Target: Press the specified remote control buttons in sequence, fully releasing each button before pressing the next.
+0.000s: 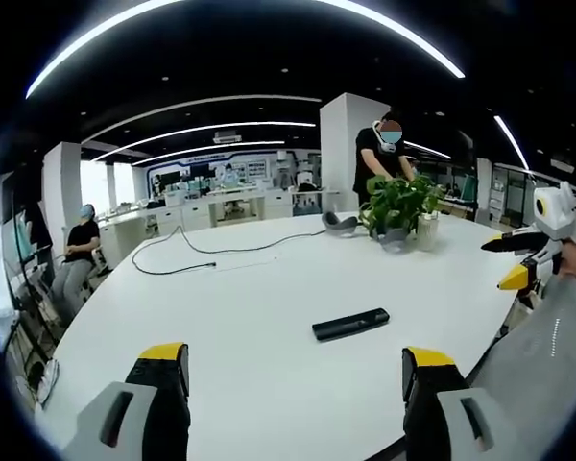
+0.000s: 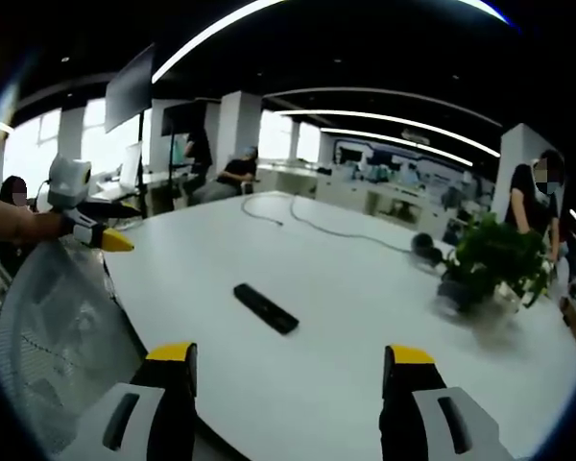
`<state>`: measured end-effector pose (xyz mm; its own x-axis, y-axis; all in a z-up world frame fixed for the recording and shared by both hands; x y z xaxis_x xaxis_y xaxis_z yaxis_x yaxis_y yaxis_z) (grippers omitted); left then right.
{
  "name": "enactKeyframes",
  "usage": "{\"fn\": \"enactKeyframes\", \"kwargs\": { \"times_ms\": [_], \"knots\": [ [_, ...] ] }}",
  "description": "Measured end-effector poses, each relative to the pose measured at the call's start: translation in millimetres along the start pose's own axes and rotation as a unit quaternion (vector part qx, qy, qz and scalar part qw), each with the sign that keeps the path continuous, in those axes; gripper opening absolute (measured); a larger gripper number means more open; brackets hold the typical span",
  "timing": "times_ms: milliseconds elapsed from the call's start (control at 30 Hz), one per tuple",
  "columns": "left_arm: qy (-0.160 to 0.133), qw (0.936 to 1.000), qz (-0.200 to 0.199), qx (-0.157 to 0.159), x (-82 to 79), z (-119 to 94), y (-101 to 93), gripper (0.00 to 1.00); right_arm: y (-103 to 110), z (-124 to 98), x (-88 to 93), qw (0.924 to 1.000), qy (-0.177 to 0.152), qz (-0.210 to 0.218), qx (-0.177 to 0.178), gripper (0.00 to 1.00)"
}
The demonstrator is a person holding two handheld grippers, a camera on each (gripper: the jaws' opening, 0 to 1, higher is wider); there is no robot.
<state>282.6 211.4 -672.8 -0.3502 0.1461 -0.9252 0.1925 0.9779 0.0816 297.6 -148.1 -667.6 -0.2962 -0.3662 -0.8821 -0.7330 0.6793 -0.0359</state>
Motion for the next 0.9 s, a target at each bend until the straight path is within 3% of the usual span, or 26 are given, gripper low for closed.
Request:
{"fn": "enactKeyframes", "kwargs": {
  "times_ms": [633,833,900],
  "knots": [
    [0.008,1.0,0.004,0.004,2.1,1.0,-1.1,0.96,2.0,0.5,0.9,1.0,0.007,0.001,-0.001,0.77],
    [0.003,0.9998,0.007,0.017,0.5,1.6,-3.6,0.96,0.3,1.2,2.2,0.9999,0.011,0.006,0.003,0.78],
    [-0.003,0.9995,-0.01,0.029,-1.0,1.9,-3.7,0.96,-0.8,0.7,2.2,0.9999,0.008,0.011,0.005,0.78]
  ]
}}
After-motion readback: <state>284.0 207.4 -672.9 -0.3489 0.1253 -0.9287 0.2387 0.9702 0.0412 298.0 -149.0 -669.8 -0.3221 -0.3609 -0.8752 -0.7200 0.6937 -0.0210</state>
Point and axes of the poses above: the point that each gripper's makers call its tool centre point, and the gripper's own axes: z roughly forward along the fingers, y roughly to its left, x roughly out of its underside, the point moved 8 cm from there along -z, roughly backward along the fingers, and after that the axes turned 8 degrees about -x, right-handed, at the moved point
